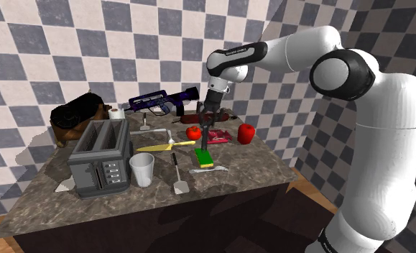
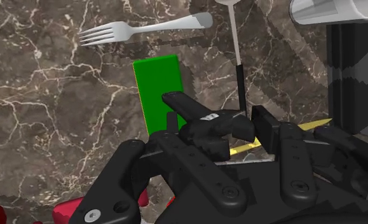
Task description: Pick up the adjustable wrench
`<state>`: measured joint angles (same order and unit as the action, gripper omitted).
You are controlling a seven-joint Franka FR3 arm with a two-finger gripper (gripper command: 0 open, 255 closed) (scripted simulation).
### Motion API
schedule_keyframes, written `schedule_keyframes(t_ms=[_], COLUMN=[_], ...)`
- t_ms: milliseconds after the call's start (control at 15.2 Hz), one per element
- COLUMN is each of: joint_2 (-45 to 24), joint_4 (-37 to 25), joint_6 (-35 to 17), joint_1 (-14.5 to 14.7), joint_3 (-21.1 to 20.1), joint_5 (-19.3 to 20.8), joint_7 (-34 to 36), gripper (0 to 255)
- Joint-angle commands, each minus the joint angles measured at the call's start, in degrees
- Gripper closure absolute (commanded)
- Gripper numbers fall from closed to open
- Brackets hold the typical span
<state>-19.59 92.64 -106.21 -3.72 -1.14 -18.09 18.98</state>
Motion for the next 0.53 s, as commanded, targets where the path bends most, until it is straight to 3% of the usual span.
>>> schedule_keyframes(t_ms=[0,462], joint_2=[0.44,1.24], joint_4=[-1.07,-5.23], joint_6=[1.48,6.26], joint_1=[-0.05,-0.19], joint_3=[0.03,0.08], joint_5=[0.12,0.45], joint_7=[0.42,1.79], gripper=[255,255])
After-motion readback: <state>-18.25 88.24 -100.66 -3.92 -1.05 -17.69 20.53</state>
